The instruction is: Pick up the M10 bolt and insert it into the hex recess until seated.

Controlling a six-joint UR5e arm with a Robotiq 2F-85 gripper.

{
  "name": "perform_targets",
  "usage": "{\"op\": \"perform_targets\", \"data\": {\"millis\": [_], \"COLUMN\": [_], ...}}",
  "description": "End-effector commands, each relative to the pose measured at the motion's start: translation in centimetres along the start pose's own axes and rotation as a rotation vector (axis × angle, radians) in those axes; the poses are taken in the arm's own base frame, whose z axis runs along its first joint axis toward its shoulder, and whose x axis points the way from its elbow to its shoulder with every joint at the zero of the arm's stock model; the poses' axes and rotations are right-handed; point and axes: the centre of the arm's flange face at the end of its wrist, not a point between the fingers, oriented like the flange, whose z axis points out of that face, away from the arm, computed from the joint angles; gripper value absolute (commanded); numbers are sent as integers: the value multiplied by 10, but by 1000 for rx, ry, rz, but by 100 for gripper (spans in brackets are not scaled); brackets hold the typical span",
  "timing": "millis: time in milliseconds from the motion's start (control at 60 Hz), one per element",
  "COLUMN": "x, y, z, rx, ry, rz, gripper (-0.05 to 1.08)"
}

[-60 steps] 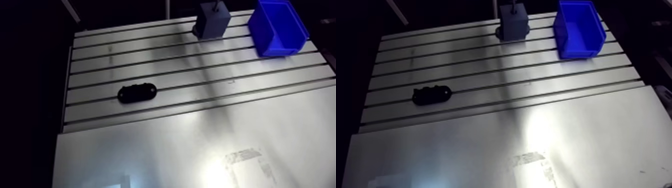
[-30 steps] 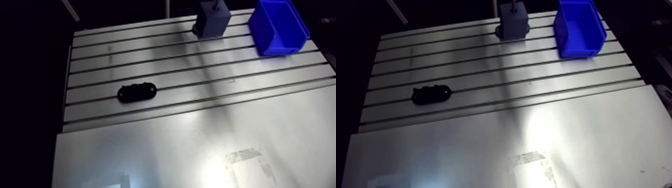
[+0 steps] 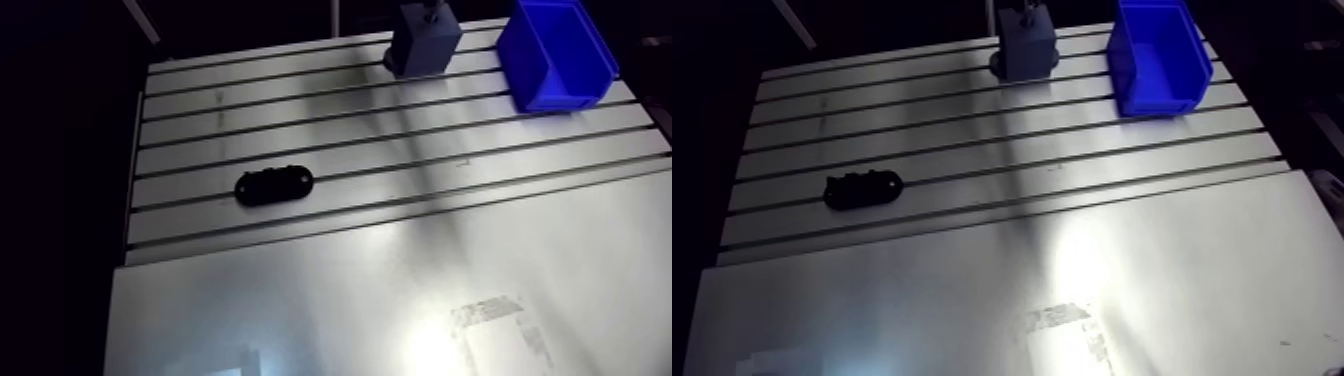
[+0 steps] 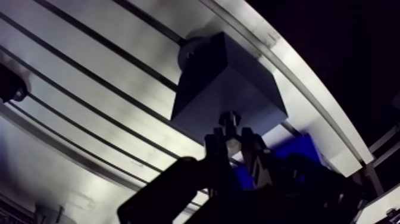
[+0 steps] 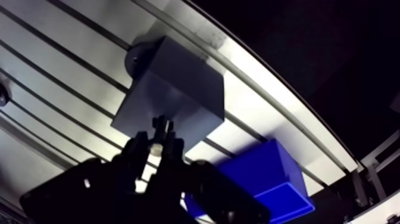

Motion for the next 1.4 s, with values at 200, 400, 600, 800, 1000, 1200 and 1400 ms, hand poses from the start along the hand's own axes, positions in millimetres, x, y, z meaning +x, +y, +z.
{"op": "perform_targets", "data": {"millis": [200, 400, 600, 800, 1000, 1200, 1400], "x": [-4, -8, -11, -17, -31, -31, -27], "y": [0, 2, 1, 4, 16, 12, 7], "z": [-13, -34, -45, -45, -37, -34, -40], "rx": [-27, -13, -8, 20, 86, 107, 128], "ry": [37, 99, 124, 118, 94, 87, 113], "rz": [14, 76, 142, 288, 503, 596, 582], "gripper": [1, 1, 1, 1, 9, 86, 104]}}
